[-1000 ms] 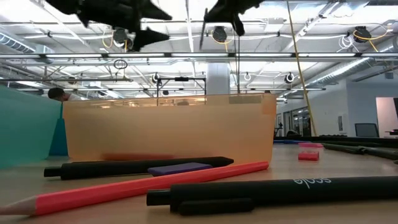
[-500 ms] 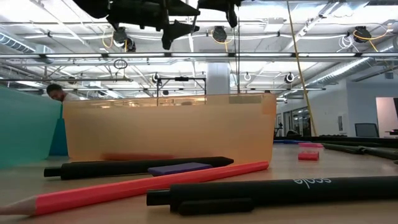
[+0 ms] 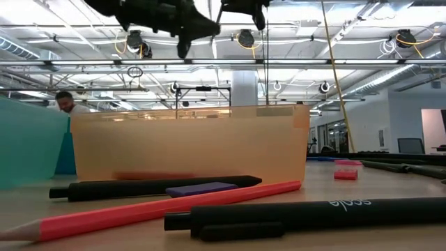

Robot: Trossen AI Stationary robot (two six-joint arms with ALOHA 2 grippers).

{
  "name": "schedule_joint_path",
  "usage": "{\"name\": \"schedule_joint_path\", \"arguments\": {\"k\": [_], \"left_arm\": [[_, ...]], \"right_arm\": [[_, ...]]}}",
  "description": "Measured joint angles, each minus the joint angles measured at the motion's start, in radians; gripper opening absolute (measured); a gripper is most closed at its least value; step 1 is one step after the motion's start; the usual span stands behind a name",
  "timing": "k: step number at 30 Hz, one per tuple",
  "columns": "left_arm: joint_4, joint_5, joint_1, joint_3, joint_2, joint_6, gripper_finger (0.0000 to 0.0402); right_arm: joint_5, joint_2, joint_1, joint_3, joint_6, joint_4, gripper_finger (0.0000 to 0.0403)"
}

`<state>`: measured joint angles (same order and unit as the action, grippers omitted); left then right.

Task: Sort crayons/erasers/pens/pencils in bins
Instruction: Put the green pencil into yellow bin

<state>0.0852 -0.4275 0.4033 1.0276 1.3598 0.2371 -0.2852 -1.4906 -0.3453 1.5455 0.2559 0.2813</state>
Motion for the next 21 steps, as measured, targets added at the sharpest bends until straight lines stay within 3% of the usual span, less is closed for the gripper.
{"name": "schedule_joint_path", "arguments": {"k": [2, 6, 11, 15, 21], "left_arm": [[-0.196, 0.042, 0.014, 0.053, -0.028, -0.085, 0.0018], [-0.736, 0.256, 0.05, 0.205, -0.066, -0.314, 0.0018], [-1.194, 0.569, 0.112, 0.246, -0.065, -0.449, 0.0018], [-1.248, 0.656, 0.158, 0.118, -0.066, -0.485, 0.002], [-1.146, 0.718, 0.205, -0.113, -0.009, -0.523, 0.0022]], "right_arm": [[-0.005, 0.011, 0.002, 0.0, -0.012, 0.034, 0.0104], [0.01, 0.04, 0.003, 0.003, -0.023, 0.189, 0.0153], [0.172, 0.047, 0.058, 0.002, -0.083, 0.446, 0.0182], [0.282, 0.039, 0.128, 0.002, -0.091, 0.58, 0.0184], [0.339, 0.038, 0.212, 0.0, -0.052, 0.63, 0.0185]]}}
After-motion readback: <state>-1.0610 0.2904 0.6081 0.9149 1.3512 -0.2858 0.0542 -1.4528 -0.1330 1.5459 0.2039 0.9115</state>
